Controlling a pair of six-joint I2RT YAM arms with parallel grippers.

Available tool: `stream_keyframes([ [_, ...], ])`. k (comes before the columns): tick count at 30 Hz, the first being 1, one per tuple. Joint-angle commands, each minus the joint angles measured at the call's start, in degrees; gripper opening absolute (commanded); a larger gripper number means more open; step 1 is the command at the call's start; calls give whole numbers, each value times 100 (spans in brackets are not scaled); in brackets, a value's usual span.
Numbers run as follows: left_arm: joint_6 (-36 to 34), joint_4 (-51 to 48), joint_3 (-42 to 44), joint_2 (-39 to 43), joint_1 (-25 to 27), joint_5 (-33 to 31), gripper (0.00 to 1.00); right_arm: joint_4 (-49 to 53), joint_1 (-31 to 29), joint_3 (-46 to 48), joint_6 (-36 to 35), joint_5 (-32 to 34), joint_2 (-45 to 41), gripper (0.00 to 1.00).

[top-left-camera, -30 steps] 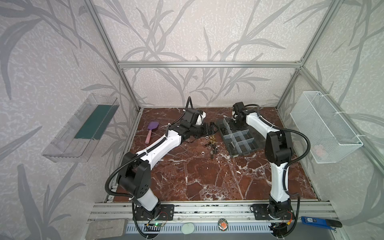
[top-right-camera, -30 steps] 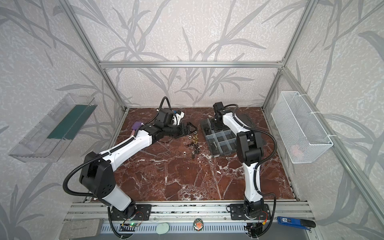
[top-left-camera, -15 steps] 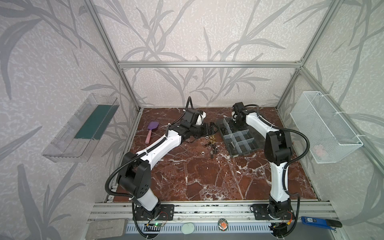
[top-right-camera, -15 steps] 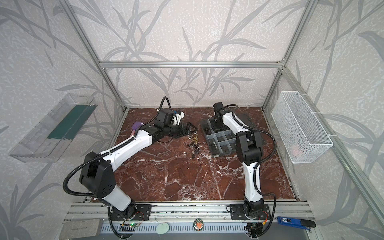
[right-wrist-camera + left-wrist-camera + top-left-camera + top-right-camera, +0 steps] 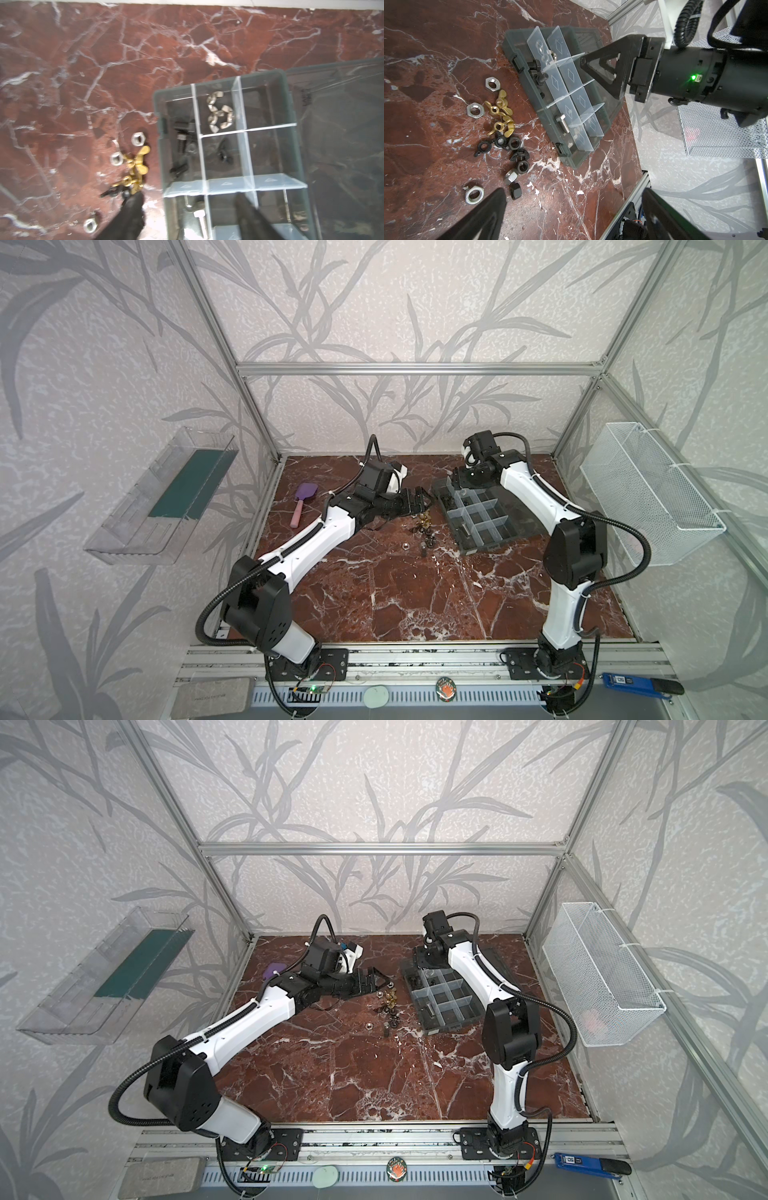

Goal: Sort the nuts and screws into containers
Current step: 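Move the open right gripper back to the pile over another black wing nut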

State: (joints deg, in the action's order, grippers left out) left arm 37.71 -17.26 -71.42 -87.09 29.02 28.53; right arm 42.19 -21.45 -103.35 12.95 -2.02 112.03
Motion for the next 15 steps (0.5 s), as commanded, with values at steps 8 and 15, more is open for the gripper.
stream_keyframes([
  [8,213,152,881,876,-588,180,99,10,-818,526,-60,284,-209,99],
  [15,359,293,1514,1313,-971,372,99,-114,-1439,794,141,349,-7,99],
])
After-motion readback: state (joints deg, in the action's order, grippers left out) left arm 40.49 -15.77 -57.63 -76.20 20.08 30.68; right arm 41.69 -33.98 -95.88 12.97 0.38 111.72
